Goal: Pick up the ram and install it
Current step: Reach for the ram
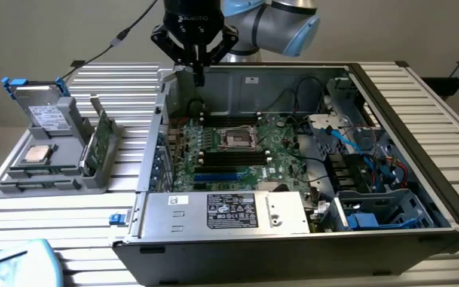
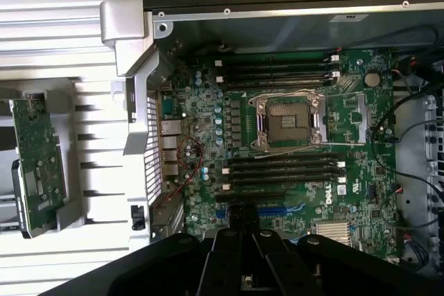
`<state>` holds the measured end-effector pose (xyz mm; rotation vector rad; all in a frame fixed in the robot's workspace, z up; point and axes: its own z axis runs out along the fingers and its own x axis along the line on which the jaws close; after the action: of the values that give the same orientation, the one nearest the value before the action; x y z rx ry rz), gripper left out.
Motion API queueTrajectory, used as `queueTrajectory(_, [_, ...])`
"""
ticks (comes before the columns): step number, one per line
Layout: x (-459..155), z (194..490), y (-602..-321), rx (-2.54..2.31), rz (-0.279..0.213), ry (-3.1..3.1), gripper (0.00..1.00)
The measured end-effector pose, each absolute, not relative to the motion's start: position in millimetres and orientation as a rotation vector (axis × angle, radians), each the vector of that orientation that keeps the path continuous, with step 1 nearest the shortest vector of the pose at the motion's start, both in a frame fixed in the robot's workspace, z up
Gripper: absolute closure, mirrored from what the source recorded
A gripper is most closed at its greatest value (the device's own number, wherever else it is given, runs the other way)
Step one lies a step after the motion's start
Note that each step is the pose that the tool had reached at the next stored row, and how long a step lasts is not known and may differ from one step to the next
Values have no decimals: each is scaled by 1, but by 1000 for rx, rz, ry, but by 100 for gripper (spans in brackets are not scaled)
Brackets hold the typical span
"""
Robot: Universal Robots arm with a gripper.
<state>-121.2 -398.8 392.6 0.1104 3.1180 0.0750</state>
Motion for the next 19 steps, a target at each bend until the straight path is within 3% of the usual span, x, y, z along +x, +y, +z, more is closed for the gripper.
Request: queueTrajectory(19, [-178, 391, -394, 112, 90, 3142, 89])
